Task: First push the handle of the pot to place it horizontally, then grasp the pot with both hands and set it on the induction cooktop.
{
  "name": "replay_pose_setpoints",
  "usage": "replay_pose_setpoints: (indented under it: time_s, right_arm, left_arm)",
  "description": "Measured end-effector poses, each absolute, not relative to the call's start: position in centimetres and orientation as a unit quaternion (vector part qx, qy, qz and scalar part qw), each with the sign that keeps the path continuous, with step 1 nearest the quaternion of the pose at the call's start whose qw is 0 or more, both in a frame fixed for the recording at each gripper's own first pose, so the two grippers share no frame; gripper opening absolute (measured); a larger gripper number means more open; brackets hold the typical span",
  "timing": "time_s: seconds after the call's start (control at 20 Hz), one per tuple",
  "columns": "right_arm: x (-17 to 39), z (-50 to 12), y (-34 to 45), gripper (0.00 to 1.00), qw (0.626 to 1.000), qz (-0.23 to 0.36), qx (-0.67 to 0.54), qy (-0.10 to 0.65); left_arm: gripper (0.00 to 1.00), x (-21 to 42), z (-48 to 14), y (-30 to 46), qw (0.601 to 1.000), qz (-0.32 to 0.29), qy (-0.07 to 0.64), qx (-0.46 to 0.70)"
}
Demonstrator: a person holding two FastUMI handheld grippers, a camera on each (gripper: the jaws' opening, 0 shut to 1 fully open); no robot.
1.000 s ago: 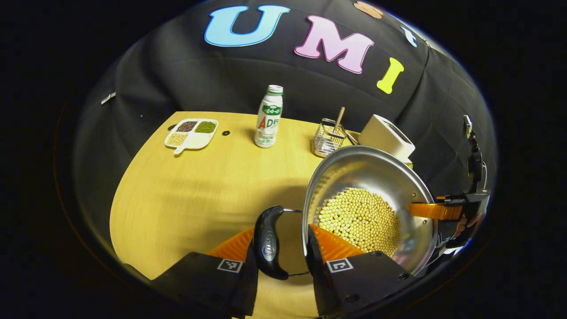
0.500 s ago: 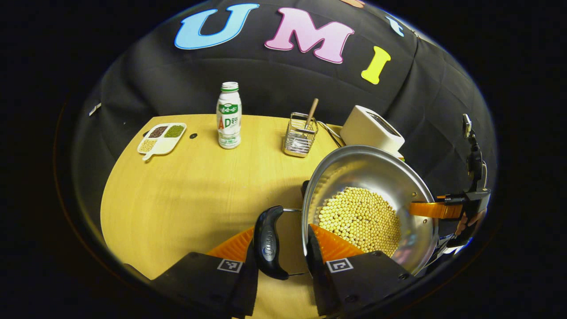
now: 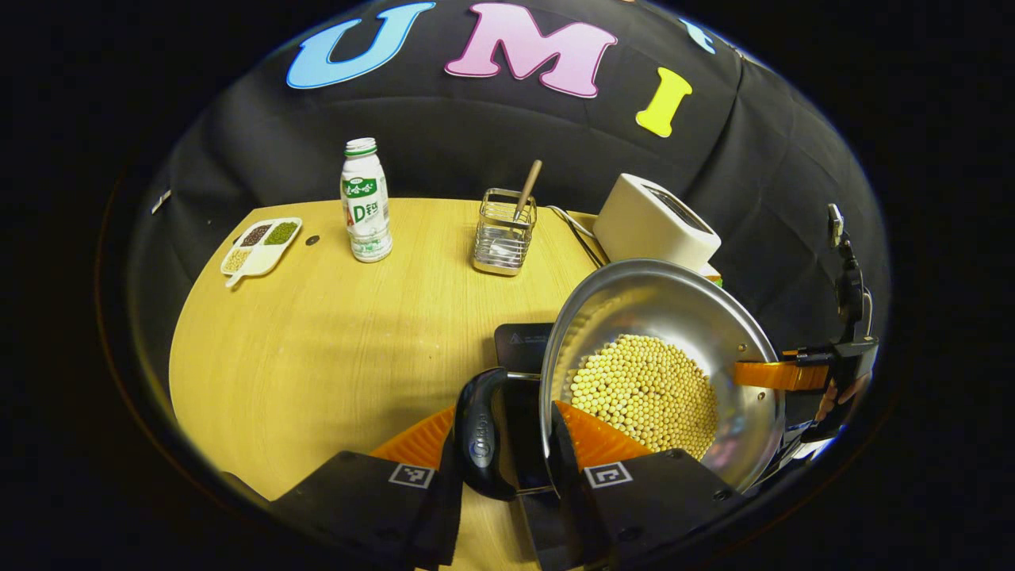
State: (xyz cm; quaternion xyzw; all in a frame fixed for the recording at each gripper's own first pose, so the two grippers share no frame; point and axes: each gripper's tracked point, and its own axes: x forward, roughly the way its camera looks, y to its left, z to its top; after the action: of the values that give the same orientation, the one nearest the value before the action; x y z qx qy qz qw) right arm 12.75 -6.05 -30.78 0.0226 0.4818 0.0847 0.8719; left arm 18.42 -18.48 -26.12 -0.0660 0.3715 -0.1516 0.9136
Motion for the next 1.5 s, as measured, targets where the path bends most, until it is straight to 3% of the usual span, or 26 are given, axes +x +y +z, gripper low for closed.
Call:
replay_pose_setpoints:
  time_s: [1.15,1.3,1.4,1.45,1.5]
  right_arm:
    - [13.2,-32.5,-6.1,0.54,0.866,0.104,0.047,0.486]
    - [13.4,-32.5,-6.2,0.60,0.871,0.096,0.042,0.481]
    - [13.3,-32.5,-6.1,0.58,0.872,0.092,0.033,0.479]
    - [13.2,-32.6,-6.2,0.71,0.873,0.086,0.028,0.478]
    - [13.2,-32.3,-6.2,0.69,0.876,0.083,0.026,0.474]
  left_arm:
    - [0.59,18.0,-28.1,-18.7,0.907,-0.123,0.393,-0.090]
    - [0.61,18.2,-28.4,-19.0,0.905,-0.125,0.395,-0.096]
    - [0.65,18.2,-28.5,-18.8,0.906,-0.116,0.394,-0.099]
    - [0.73,18.2,-28.2,-18.6,0.909,-0.112,0.387,-0.105]
    - [0.78,18.2,-27.7,-18.4,0.912,-0.109,0.379,-0.109]
